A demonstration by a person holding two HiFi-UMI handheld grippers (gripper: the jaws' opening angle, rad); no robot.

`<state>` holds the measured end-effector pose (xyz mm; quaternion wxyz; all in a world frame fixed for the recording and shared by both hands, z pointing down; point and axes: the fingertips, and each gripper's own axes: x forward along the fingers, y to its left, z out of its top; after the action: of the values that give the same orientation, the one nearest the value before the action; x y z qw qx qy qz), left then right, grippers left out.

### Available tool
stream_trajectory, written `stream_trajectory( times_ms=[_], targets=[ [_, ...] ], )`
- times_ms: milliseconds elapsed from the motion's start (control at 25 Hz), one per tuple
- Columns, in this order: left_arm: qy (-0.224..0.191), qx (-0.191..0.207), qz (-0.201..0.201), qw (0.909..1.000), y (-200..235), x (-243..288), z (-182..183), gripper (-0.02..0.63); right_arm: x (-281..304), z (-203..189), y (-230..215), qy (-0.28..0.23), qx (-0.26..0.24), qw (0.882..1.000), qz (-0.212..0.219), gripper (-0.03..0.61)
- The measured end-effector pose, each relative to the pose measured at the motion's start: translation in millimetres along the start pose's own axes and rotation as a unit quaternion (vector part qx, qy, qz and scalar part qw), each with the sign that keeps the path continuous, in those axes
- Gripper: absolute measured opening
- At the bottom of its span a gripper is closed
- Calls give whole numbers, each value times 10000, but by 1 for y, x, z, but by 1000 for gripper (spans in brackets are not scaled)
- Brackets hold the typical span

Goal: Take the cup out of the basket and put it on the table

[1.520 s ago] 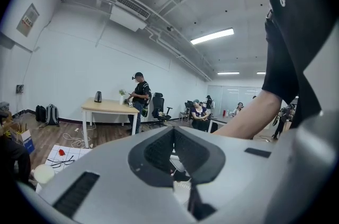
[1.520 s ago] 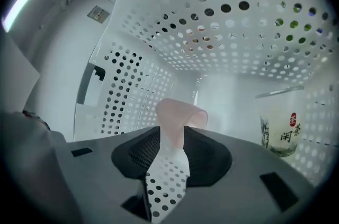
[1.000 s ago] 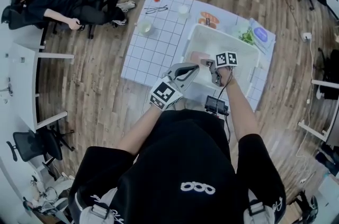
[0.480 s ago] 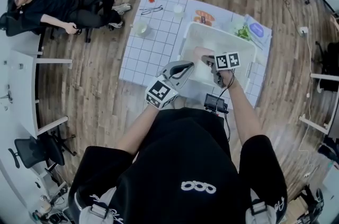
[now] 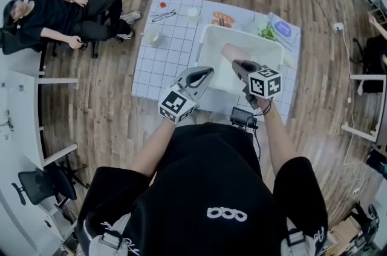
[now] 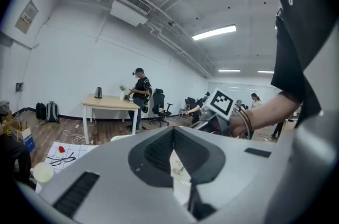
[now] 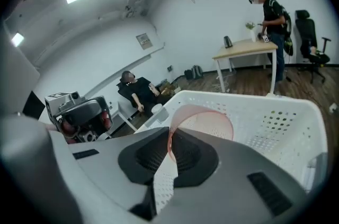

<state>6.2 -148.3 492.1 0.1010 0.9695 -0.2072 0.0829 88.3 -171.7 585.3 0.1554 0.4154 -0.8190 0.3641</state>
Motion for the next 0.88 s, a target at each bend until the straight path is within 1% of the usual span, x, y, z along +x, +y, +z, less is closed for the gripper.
stream_trajectory(
  times_ms=[200, 360, 440, 560, 880],
  targets=[
    [-79, 48, -17, 10000, 0, 1, 9, 8, -51, 22, 24, -696, -545, 9955, -350, 34],
    [-199, 86, -44, 9998, -3, 3, 20, 8, -91, 36, 44, -1211, -1053, 9851, -626, 34],
    [-258, 99, -65, 9996, -4, 5, 25, 8, -107, 40, 52, -1407, -1231, 9795, -748, 34],
    [-298, 120, -109, 9994, -6, 8, 29, 8, -121, 41, 59, -1511, -1383, 9748, -881, 34],
    [-358, 196, -217, 9989, -15, 13, 36, 8, -135, 41, 60, -1577, -1407, 9722, -1005, 34]
  ],
)
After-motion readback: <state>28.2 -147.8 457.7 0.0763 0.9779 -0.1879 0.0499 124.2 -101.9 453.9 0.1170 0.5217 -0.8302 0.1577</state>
